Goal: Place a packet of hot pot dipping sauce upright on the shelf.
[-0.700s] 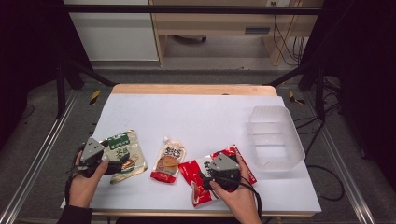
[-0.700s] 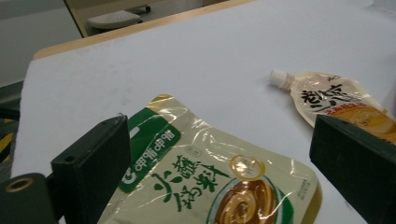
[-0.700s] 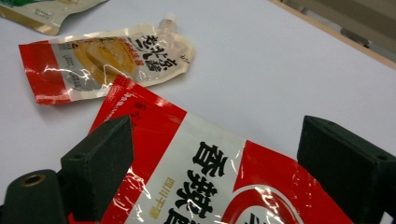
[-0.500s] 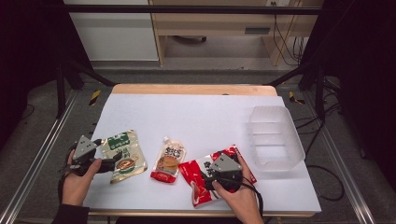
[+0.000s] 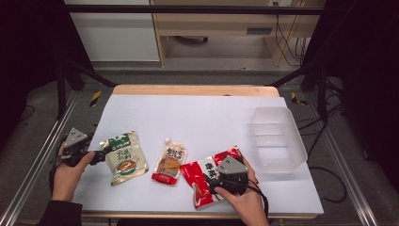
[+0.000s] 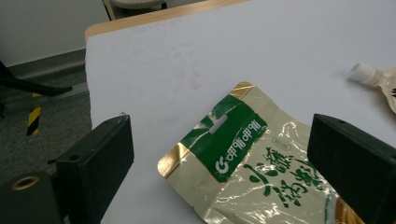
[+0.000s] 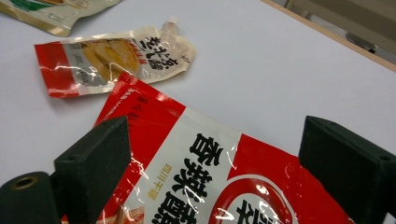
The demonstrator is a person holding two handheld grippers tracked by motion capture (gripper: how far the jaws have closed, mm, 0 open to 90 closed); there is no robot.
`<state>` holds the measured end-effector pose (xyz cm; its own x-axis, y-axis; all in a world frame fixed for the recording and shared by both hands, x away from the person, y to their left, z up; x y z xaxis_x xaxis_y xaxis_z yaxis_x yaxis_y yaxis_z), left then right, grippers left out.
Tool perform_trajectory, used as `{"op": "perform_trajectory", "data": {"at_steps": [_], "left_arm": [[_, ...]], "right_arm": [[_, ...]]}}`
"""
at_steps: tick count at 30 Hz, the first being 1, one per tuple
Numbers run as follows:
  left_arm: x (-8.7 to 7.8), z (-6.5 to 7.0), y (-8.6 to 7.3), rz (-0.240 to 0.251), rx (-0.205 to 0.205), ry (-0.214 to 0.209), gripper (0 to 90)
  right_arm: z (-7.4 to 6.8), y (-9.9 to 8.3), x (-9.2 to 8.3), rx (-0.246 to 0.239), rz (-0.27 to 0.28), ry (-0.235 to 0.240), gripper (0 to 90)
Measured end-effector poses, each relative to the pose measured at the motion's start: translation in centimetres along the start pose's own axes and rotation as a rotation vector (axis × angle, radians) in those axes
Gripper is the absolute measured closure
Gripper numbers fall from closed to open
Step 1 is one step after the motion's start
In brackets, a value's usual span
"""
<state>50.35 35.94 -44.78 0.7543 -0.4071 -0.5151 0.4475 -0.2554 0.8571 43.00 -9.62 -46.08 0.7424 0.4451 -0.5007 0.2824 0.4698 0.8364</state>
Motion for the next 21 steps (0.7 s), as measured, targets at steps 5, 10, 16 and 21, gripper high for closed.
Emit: {"op": "perform_trajectory", "data": {"at_steps": [5, 10, 16, 21], "left_arm": [[1.1, -2.2, 0.6, -0.020, -0.022, -0.021, 11.1], [1.2, -3.9, 0.3, 0.010, -0.070, -0.024, 19.8], [1.8, -4.4, -0.6, -0.048, -0.073, -0.067, 23.2], [3.1, -4.3, -1.2, -0.089, -0.068, -0.098, 26.2]], "right_arm": [[0.3, -0.1, -0.4, 0.019, 0.034, 0.037, 8.8], [0.4, -0.5, -0.1, 0.028, 0.012, 0.052, 9.1], [-0.2, -0.6, 0.3, -0.010, -0.020, 0.058, 10.3], [-0.5, -0.6, 0.4, -0.027, -0.031, 0.071, 11.0]]}}
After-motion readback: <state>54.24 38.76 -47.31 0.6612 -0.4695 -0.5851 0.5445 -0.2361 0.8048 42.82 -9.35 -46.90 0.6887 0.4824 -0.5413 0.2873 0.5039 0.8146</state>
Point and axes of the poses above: each handheld gripper's, and its own axes: x roughly forward along the jaws, y roughly out of its top, z roughly to its right, the point moved 3 cm from there along x, roughly forward along the jaws, and after that the axes turned 4 degrees about -y, right-handed, at the moved point
